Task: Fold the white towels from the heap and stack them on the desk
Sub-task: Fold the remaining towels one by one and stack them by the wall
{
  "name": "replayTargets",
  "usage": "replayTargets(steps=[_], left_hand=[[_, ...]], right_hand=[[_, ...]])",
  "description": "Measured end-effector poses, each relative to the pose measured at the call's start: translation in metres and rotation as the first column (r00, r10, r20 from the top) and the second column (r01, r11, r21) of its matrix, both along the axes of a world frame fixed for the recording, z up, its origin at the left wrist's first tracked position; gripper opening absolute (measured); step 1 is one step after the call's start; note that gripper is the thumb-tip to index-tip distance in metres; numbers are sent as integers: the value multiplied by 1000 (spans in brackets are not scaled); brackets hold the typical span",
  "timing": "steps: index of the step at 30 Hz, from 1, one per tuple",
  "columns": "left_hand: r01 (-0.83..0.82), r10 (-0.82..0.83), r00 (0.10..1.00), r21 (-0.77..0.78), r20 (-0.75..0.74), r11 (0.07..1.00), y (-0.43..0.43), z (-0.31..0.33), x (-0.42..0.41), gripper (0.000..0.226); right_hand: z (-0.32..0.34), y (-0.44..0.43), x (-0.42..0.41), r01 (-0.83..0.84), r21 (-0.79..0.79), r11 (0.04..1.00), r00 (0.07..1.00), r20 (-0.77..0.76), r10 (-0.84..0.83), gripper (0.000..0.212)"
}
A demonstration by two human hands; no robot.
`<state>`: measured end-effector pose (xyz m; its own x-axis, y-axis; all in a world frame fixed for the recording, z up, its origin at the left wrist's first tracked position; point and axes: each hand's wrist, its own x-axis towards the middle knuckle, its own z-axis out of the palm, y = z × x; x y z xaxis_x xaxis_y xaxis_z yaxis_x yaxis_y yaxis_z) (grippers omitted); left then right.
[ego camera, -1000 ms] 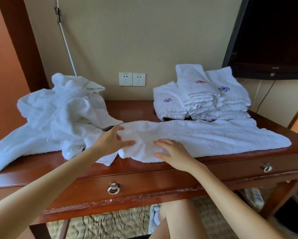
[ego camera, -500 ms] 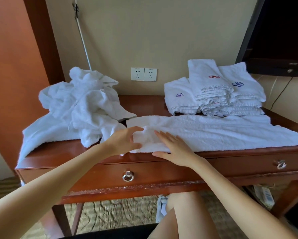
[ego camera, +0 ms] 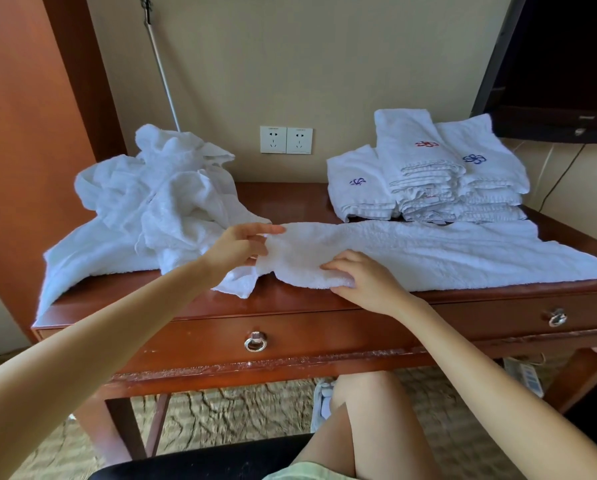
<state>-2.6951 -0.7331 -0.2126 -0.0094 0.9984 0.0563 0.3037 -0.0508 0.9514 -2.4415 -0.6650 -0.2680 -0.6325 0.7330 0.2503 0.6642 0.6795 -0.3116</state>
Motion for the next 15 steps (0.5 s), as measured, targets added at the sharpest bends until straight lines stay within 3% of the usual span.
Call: replayTargets(steps=[3, 6, 7, 10, 12, 15], left_hand=[[62, -91, 990, -243, -108, 968, -2, -3, -1, 31], [-5, -137, 858, -274, -495, 962, 1, -15, 0, 36], [0, -151, 819, -263, -553, 965, 0, -17, 3, 43], [14, -181, 775, -270, -605, 963, 2, -20, 10, 52], [-11, -143, 794, -249, -592, 968, 6, -20, 11, 52], [-114, 29, 850, -129, -526, 985, 13, -23, 11, 42]], right_hand=[[7, 0, 11, -4, -48, 999, 999, -52, 2, 37], [15, 0, 15, -26, -123, 992, 999, -45, 20, 38], [17, 0, 16, -34, -147, 989, 999, -32, 30, 39], [25, -2, 18, -70, -306, 950, 996, 24, 82, 41], [31, -2, 19, -63, -441, 896, 993, 66, 103, 40], [32, 3, 15, -47, -429, 902, 999, -8, 48, 25]])
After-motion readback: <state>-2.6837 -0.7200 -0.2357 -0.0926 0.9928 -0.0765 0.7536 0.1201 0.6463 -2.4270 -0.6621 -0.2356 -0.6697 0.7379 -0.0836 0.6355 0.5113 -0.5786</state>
